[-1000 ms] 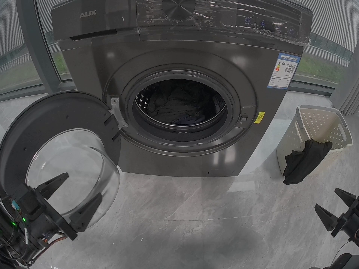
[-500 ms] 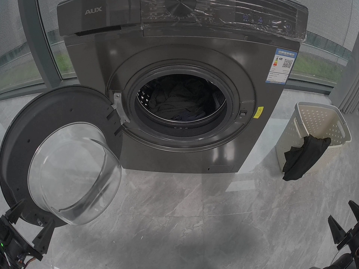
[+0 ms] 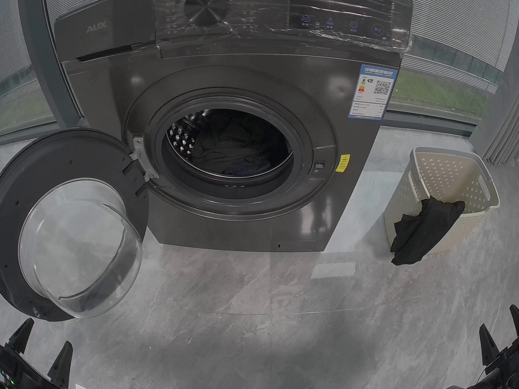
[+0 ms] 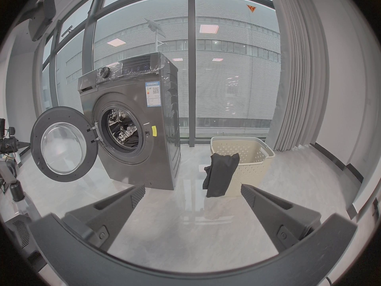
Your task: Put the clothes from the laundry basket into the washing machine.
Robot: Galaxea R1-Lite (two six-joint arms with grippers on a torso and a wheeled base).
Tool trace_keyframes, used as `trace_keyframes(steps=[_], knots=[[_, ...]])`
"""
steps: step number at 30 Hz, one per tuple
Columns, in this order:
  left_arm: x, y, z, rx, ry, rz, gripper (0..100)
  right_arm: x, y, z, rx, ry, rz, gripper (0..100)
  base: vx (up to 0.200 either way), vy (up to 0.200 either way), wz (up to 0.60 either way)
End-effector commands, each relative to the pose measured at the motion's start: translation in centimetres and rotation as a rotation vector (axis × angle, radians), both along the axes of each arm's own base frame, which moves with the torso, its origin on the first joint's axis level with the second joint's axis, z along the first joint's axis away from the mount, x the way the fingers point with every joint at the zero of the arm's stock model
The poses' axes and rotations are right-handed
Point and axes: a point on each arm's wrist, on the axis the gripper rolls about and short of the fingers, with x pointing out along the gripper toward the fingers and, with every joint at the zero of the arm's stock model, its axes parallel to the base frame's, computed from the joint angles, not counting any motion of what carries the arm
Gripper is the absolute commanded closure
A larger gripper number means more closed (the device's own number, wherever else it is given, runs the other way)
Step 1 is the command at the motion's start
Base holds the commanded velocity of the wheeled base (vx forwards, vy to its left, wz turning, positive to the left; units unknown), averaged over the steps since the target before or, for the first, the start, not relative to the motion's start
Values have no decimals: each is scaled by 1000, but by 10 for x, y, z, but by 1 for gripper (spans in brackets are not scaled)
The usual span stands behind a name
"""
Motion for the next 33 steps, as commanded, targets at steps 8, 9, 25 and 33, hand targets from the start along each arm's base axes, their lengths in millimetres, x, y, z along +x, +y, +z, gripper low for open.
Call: trace_keyframes(steps=[8, 9, 25, 33], knots=[[-8, -3, -9, 77, -75, 52, 0, -1, 1, -6, 1, -18, 26, 0, 0, -200, 0], [-8, -2, -13, 78, -38, 69, 0, -1, 1, -6, 1, -18, 28, 0, 0, 0, 0], [-8, -2, -14, 73, -21, 101, 0, -1, 1, -6, 1, -18, 29, 0, 0, 0, -262], [-8, -2, -14, 68, -21, 101, 0, -1, 1, -6, 1, -18, 29, 0, 0, -175, 0]])
